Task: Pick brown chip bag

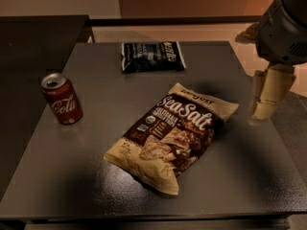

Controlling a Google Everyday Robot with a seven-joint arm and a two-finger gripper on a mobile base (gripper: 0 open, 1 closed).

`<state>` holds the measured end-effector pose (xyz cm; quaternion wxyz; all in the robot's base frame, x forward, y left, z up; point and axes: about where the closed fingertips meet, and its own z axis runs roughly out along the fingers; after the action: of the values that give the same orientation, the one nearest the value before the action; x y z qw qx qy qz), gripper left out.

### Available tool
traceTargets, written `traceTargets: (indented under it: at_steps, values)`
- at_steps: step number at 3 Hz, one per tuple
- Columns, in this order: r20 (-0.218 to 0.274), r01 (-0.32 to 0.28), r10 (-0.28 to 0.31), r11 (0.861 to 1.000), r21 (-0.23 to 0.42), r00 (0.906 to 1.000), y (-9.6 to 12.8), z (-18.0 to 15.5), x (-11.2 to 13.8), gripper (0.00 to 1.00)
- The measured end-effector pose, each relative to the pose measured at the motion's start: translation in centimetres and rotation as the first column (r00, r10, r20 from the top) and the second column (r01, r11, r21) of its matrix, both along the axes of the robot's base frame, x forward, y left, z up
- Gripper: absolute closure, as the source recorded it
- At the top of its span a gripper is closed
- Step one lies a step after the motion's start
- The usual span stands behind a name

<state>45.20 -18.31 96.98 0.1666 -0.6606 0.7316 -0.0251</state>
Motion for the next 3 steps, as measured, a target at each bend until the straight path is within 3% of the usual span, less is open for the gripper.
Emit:
traceTargets:
  at_steps: [1, 2, 3]
  values:
    - [-0.026, -0.101, 0.101, 0.995, -0.017, 0.9946, 2.5, -1.8, 1.3, 0.00]
    - [-0.067, -0.194, 0.190, 0.980, -0.047, 0.9795, 4.4, -4.1, 2.3, 0.00]
    - [-0.104, -0.273, 0.265, 0.959, -0.072, 0.9586, 5.7, -6.5, 2.8, 0.00]
